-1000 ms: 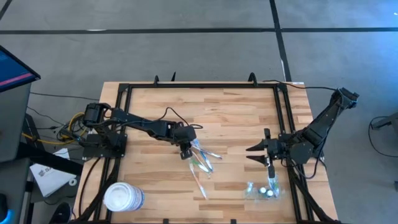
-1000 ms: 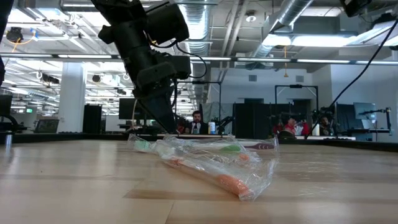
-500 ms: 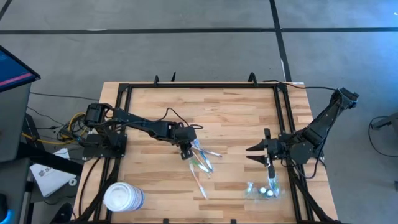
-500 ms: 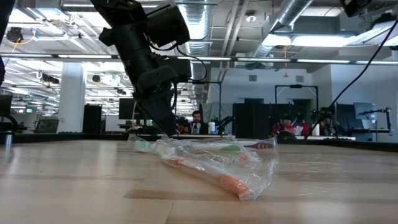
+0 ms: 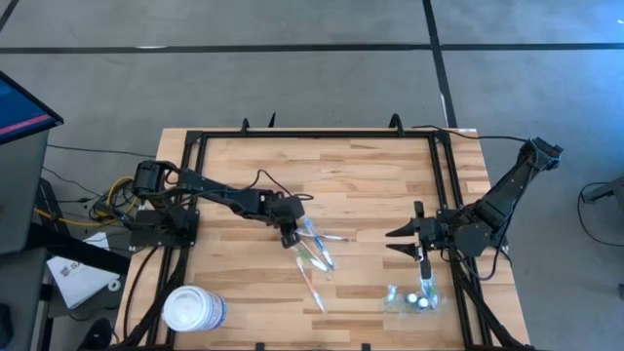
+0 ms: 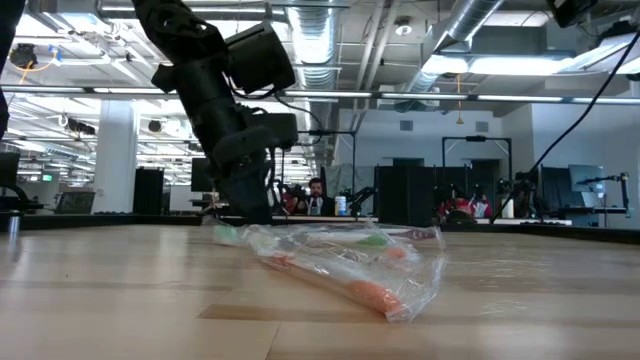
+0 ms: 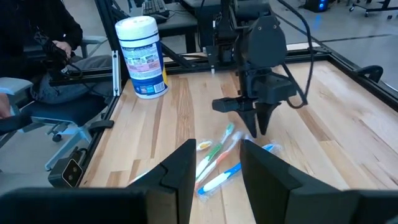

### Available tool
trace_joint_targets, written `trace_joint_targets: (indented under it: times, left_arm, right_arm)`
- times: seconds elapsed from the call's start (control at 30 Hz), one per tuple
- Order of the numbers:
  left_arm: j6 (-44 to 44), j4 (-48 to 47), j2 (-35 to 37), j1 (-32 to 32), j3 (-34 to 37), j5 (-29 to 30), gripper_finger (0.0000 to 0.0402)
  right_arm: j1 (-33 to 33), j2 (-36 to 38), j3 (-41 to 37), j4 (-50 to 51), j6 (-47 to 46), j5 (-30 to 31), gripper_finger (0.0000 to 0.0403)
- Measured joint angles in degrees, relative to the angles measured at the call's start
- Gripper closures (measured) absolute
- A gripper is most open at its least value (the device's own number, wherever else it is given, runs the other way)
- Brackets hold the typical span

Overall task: Pick & Place toothbrushing station
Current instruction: Put the purple toothbrush into the transparent organizer

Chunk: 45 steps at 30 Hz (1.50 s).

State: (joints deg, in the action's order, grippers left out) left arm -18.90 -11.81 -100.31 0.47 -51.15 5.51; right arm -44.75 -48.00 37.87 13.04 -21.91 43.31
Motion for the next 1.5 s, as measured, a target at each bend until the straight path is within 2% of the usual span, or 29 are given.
trace_joint_targets:
  times: [0.4,0.57,0.67,0.9,1.2,1.4,1.5]
  left_arm:
    - [0.04,1.42,0.42,0.00,0.28,-1.50,0.0305]
    - [0.54,4.54,0.76,-0.14,0.28,-6.82,0.0305]
    - [1.52,4.63,0.76,-1.03,0.28,-7.93,0.0305]
    - [3.59,4.94,0.90,-3.66,1.73,-3.32,0.0305]
    - [5.55,4.95,0.93,-3.93,1.78,1.97,0.0305]
    - [5.19,5.18,0.68,-4.17,2.97,1.36,0.0307]
    - [5.14,4.81,0.68,-4.39,3.43,0.97,0.0325]
  right_arm:
    - [0.00,-0.01,0.00,0.08,0.00,0.00,0.0287]
    - [0.00,-0.01,0.00,0.27,0.00,0.00,0.0287]
    - [0.00,0.01,0.00,0.28,0.00,0.00,0.0287]
    - [0.00,0.01,0.00,0.28,0.00,0.00,0.0287]
    - [0.00,-0.01,0.00,0.28,-0.02,0.00,0.0287]
    - [0.00,0.00,0.00,0.29,-0.02,0.00,0.0287]
    - [0.00,0.00,0.00,0.28,-0.02,0.00,0.0287]
